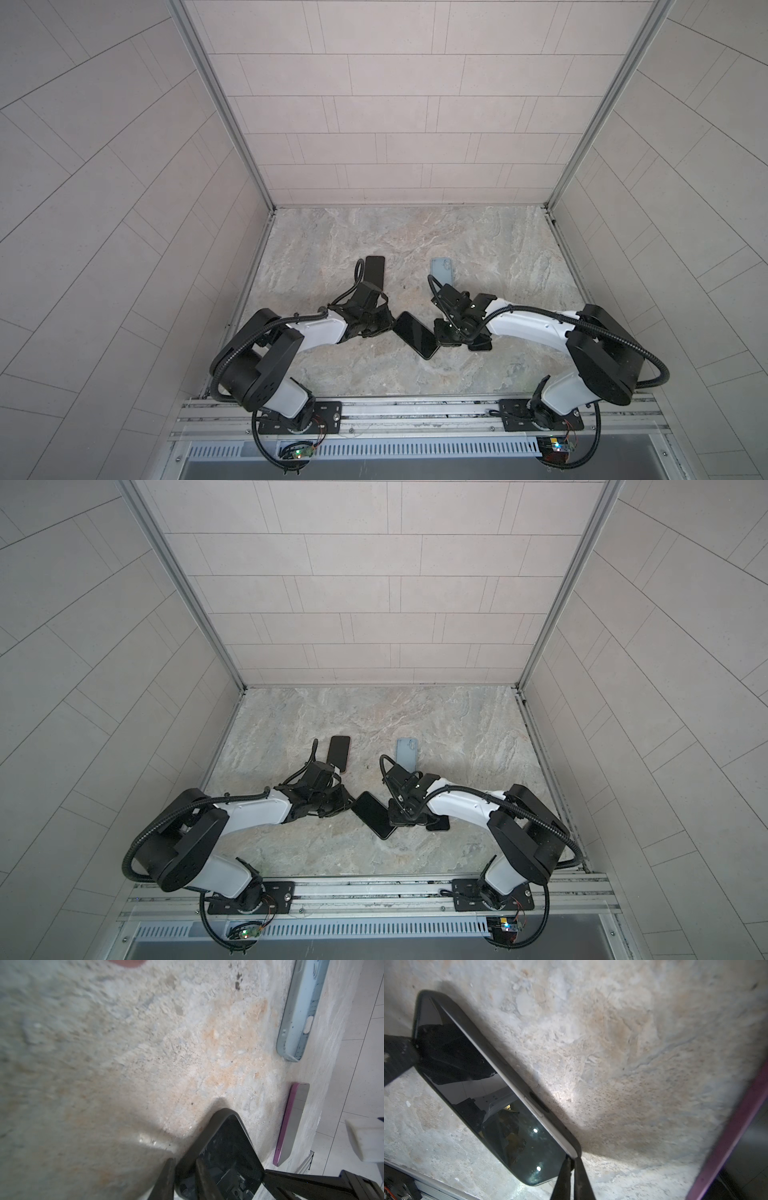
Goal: Put the phone into the phone case
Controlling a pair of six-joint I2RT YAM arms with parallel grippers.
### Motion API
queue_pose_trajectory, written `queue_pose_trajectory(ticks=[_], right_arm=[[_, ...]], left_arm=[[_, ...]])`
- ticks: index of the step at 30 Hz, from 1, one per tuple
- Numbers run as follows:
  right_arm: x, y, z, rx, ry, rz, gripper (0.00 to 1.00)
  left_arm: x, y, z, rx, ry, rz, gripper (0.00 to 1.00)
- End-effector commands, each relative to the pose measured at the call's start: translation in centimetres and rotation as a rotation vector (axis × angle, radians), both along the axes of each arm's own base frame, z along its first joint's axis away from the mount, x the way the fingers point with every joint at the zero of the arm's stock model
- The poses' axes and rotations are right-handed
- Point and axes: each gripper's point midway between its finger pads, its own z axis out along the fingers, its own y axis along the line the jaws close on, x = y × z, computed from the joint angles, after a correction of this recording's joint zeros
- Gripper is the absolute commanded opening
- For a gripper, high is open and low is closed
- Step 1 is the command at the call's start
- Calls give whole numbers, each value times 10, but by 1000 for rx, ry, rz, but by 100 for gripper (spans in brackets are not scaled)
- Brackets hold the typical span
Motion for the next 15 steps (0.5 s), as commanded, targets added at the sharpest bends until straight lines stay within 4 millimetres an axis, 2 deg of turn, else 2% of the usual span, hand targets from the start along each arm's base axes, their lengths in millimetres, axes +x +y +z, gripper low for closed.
queue_pose_trajectory(ticks=[1, 15], right_arm=[[-9, 12, -48, 10, 53, 29, 8], [-14, 11, -58, 5, 68, 27, 7]], left_arm=[[-14, -2, -12, 18, 59, -38, 24], [-14, -2, -12, 18, 58, -37, 24]])
